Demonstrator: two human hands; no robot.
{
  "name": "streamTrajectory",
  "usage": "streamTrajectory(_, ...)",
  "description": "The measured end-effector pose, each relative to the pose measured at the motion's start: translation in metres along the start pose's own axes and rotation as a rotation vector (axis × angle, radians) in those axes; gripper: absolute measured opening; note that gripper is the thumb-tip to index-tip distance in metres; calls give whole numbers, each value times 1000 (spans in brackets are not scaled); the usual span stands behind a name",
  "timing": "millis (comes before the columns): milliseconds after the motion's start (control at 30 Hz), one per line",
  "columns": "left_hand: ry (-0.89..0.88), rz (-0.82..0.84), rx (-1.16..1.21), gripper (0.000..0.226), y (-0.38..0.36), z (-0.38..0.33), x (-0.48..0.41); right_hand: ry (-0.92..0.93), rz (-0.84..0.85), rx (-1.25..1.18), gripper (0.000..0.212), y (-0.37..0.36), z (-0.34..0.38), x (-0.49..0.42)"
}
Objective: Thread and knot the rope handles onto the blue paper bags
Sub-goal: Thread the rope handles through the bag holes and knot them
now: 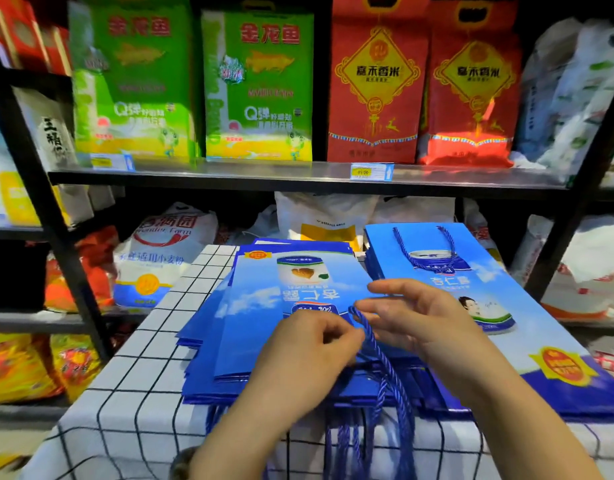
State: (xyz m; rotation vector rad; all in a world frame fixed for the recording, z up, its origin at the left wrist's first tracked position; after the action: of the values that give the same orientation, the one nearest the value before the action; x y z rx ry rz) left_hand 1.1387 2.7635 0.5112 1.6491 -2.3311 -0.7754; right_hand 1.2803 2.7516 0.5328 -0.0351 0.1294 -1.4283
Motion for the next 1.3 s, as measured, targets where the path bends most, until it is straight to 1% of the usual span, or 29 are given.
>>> streamTrajectory(67, 24, 51, -76, 25, -2, 3, -3, -33, 38, 6, 18, -4, -6, -1)
streamTrajectory(100, 44, 45, -62, 26, -3, 4, -3, -39, 46, -8, 20, -6, -7, -2)
streamTrajectory(167, 87, -29, 13, 26, -4, 5, -5, -32, 53, -56, 25, -9, -6, -4)
streamTrajectory(267, 114, -86, 68, 8, -3, 3, -5, -29, 73, -34, 28, -12, -4, -4)
streamTrajectory(333, 144, -76, 125, 14, -1, 0, -4, -5, 53, -2, 25, -10, -3, -1)
streamTrajectory(367, 157, -71, 208, 20, 1, -1, -4, 14, 33, 37, 23, -8, -2, 2)
streamTrajectory(400, 171, -65, 321, 24, 4, -3, -4, 33, 7, 136, 19, -3, -2, 5)
streamTrajectory(467, 196, -66, 516, 23, 13, -8, -5, 16, 5, 502, 7, 3, -1, 13)
streamTrajectory(533, 213, -83, 614, 18, 19, -9, -8, -7, 103, 905, 15, 2, -3, 19)
streamTrajectory(567, 224, -85, 644, 16, 20, -8, -9, 14, 142, 1026, 19, -1, -4, 20)
streamTrajectory(600, 234, -77, 671, 15, 20, -7, -9, 38, 160, 1068, 25, -6, -4, 20)
streamTrajectory(633, 242, -64, 696, 16, 20, -7, -9, 51, 158, 1018, 30, -10, -1, 21)
streamTrajectory(700, 237, -12, 728, 22, 23, -6, -7, 46, 125, 639, 26, -17, 9, 19)
streamTrajectory(733, 217, 29, 718, 29, 25, -5, -4, 51, 99, 450, 23, -19, 15, 15)
streamTrajectory(767, 192, 77, 686, 37, 27, -4, -1, 60, 67, 319, 22, -19, 20, 11)
streamTrajectory(800, 162, 130, 630, 44, 29, -3, 3, 71, 42, 240, 21, -21, 24, 5)
streamTrajectory(833, 132, 186, 559, 46, 31, -3, 8, 80, 32, 193, 21, -23, 25, 0)
streamTrajectory(867, 106, 235, 480, 40, 32, -4, 13, 83, 35, 161, 21, -27, 24, -6)
streamTrajectory(900, 91, 262, 411, 29, 35, -5, 17, 75, 45, 134, 21, -30, 22, -13)
streamTrajectory(933, 88, 260, 361, 20, 38, -5, 19, 63, 59, 113, 21, -34, 20, -18)
streamTrajectory(967, 96, 233, 337, 18, 42, -5, 20, 49, 70, 104, 20, -37, 18, -22)
streamTrajectory(1033, 128, 115, 339, 22, 53, 0, 18, 41, 55, 128, 17, -41, 12, -31)
streamTrajectory(1067, 140, 32, 344, 24, 58, 3, 17, 50, 12, 181, 14, -41, 8, -34)
streamTrajectory(1133, 146, -121, 299, 25, 68, 10, 15, 91, -116, 342, 11, -39, 2, -36)
streamTrajectory(1167, 146, -166, 277, 24, 71, 12, 15, 128, -148, 429, 14, -39, -2, -35)
streamTrajectory(1200, 153, -188, 277, 21, 73, 14, 15, 182, -125, 527, 15, -40, -6, -32)
streamTrajectory(1233, 165, -189, 298, 18, 73, 16, 15, 239, -61, 643, 14, -43, -10, -29)
streamTrajectory(1300, 189, -161, 367, 13, 72, 19, 15, 268, 134, 922, 8, -51, -18, -21)
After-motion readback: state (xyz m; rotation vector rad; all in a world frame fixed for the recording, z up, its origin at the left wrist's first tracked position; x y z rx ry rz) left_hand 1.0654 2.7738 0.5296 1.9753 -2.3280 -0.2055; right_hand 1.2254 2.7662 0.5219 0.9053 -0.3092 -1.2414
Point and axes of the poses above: each hand's wrist, its own x-axis away from the middle knuckle, its own y-axis out of the back of the hand, z = x × y, the point moved 2 cm from there along -x, towards the middle knuckle, and after that the axes turned 6 degrees about z, right-handed, at the moved point
